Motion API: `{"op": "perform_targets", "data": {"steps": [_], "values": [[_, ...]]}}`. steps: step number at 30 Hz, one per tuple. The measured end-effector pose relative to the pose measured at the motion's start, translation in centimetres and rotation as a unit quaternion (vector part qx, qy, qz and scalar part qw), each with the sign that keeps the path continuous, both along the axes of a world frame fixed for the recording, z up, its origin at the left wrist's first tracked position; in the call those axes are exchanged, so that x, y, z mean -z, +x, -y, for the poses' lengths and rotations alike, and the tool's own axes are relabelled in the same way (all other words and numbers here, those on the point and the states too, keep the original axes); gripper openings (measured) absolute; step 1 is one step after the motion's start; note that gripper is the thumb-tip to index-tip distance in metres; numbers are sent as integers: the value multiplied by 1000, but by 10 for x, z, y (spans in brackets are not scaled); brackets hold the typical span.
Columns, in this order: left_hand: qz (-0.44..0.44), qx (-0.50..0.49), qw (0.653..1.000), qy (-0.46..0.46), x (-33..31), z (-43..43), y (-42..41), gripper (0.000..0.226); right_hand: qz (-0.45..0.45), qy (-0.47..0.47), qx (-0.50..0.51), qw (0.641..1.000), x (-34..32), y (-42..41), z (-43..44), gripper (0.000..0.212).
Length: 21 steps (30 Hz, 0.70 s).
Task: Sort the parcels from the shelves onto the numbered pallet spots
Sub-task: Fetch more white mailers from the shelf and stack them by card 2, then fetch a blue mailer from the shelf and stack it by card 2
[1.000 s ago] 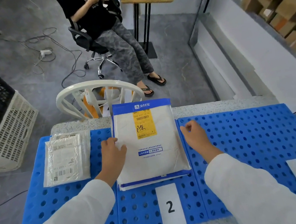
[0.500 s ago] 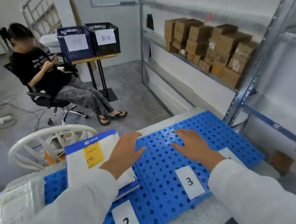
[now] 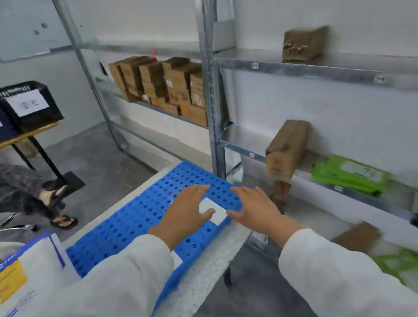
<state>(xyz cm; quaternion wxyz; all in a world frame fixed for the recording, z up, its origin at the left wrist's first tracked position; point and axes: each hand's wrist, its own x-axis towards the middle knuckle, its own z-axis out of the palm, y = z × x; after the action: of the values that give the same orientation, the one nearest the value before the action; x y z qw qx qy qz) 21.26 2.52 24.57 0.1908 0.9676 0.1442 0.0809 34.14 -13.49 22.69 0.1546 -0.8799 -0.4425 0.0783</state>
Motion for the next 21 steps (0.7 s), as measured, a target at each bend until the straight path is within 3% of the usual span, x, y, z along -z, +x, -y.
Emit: {"op": "perform_targets", "data": {"steps": [9,21], "values": [[-41,68,996,-40,45,86,108,64,-60,16,122,991,55,66,85,64],[-115,110,985,-70,125,77,260,66,-67,-90,154,982,122,188,103,62]]}}
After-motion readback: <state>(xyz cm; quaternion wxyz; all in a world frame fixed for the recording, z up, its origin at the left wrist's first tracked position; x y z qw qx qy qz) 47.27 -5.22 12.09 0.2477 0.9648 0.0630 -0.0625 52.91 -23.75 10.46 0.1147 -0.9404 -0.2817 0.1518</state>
